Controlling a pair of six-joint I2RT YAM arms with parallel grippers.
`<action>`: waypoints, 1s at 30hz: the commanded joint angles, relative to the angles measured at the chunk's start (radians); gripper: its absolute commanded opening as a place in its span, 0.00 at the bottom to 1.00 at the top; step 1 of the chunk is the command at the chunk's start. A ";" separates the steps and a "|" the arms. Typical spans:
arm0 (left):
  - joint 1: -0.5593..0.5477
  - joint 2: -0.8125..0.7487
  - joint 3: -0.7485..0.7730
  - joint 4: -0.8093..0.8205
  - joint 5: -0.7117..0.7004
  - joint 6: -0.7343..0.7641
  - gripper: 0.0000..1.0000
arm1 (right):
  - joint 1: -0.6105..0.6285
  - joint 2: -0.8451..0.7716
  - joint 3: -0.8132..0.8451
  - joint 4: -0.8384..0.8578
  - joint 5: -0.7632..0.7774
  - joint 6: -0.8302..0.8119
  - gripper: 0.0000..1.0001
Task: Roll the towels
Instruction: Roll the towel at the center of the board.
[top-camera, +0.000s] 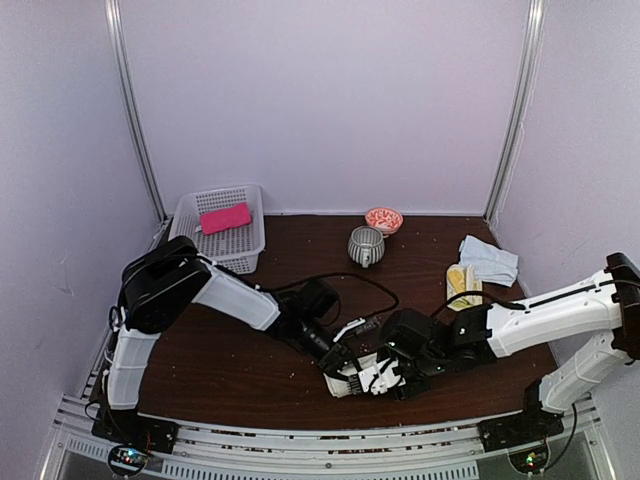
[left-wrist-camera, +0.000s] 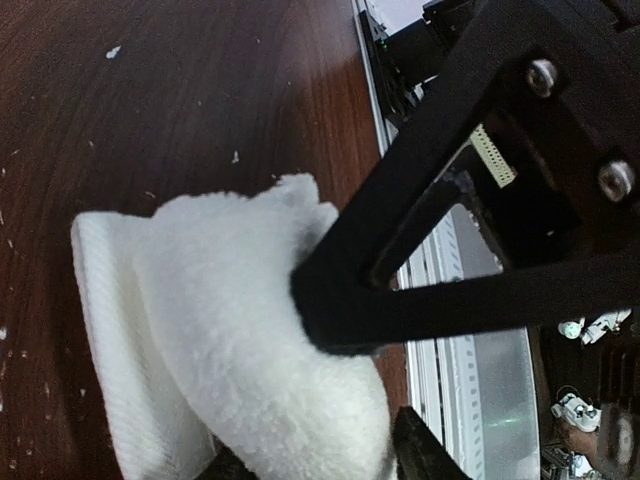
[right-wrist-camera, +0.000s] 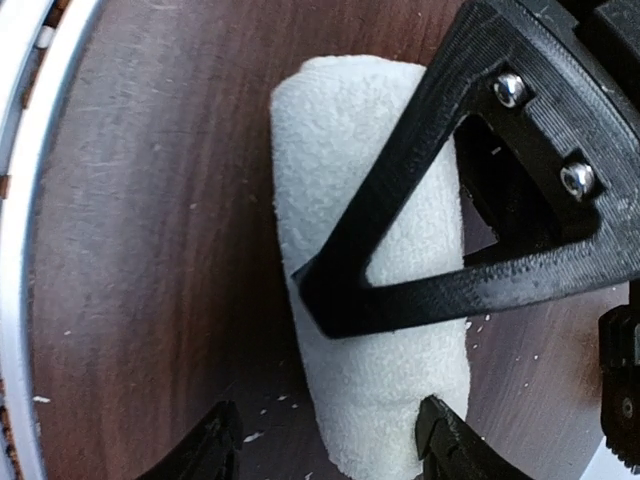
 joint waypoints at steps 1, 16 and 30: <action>-0.009 0.078 -0.042 -0.182 -0.120 0.030 0.40 | 0.016 0.067 -0.025 0.160 0.123 0.009 0.59; 0.029 -0.146 -0.086 -0.283 -0.408 0.089 0.52 | 0.015 0.204 0.022 -0.019 0.017 -0.061 0.21; 0.033 -0.642 -0.375 -0.132 -0.902 0.059 0.54 | -0.039 0.354 0.243 -0.237 -0.177 0.037 0.20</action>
